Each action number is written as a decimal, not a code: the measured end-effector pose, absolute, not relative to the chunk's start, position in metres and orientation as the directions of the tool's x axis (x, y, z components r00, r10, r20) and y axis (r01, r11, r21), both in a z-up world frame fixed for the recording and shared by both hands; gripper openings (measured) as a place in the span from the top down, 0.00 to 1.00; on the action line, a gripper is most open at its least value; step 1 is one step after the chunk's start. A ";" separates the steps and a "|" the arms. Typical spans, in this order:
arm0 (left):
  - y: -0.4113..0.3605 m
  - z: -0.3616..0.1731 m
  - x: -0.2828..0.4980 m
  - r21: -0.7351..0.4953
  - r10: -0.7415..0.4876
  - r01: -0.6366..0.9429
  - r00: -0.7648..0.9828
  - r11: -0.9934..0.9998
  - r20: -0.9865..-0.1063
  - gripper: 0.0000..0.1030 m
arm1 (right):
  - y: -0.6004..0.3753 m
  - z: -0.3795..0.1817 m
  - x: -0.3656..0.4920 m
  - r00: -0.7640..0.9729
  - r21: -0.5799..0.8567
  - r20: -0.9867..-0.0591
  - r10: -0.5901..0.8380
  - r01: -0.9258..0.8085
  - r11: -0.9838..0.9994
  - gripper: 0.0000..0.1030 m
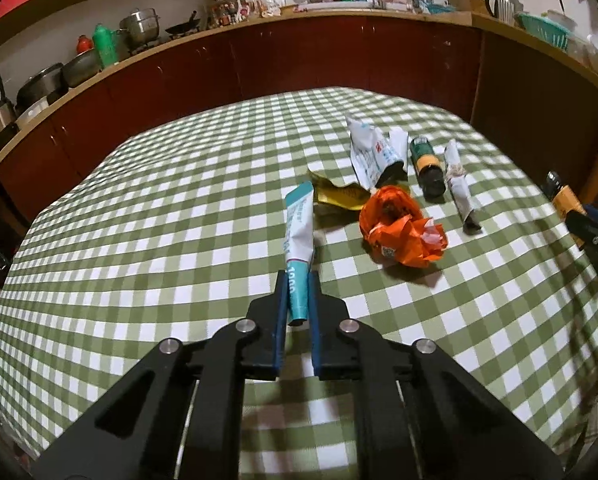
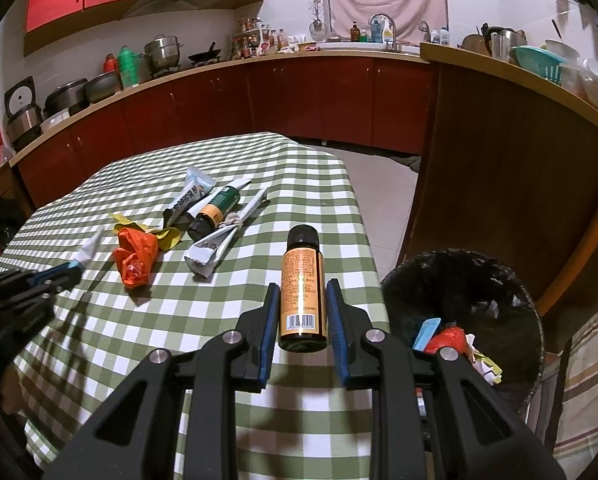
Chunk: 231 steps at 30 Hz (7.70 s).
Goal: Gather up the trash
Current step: 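Carry the bottle and teal tube over the bin and open both tools, then move both open tools back over the table, then grasp the orange plastic bag with the left tool, then grasp the white rolled paper with the right tool while the left tool holds the bag, then carry the white paper and orange bag over the bin with both tools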
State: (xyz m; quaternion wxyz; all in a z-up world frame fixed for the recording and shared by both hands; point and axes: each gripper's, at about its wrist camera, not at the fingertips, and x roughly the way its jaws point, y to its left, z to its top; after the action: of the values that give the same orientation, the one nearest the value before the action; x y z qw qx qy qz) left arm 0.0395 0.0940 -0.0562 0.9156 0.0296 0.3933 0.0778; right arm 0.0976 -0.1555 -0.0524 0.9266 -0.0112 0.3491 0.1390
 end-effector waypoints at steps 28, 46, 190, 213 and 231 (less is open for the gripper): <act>-0.085 -0.033 0.077 0.067 -0.153 0.245 0.771 0.967 -0.619 0.91 | -0.264 -0.058 0.097 0.765 -0.005 -0.644 -0.011 0.010 1.000 0.76; -0.159 -0.066 0.112 0.098 -0.190 0.358 0.685 0.929 -0.703 0.91 | -0.305 -0.082 0.112 0.741 0.046 -0.671 -0.016 0.063 0.997 0.76; -0.048 -0.045 0.087 0.074 -0.050 0.133 0.743 0.988 -0.668 0.61 | -0.226 -0.049 0.094 0.762 -0.051 -0.647 0.016 -0.064 0.997 0.84; -0.147 -0.057 0.109 0.109 -0.131 0.272 0.730 0.956 -0.671 0.61 | -0.296 -0.068 0.100 0.758 0.028 -0.652 -0.009 0.036 0.999 0.84; -0.174 -0.062 0.126 0.119 -0.130 0.295 0.700 0.948 -0.702 0.61 | -0.310 -0.075 0.106 0.745 0.054 -0.667 -0.003 0.052 0.997 0.84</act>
State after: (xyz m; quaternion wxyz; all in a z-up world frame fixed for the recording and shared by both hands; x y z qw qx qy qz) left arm 0.1261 -0.1736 -0.0624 0.9153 0.1117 0.3692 -0.1163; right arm 0.1062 -0.3099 -0.0749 0.9334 0.0346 0.3569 -0.0148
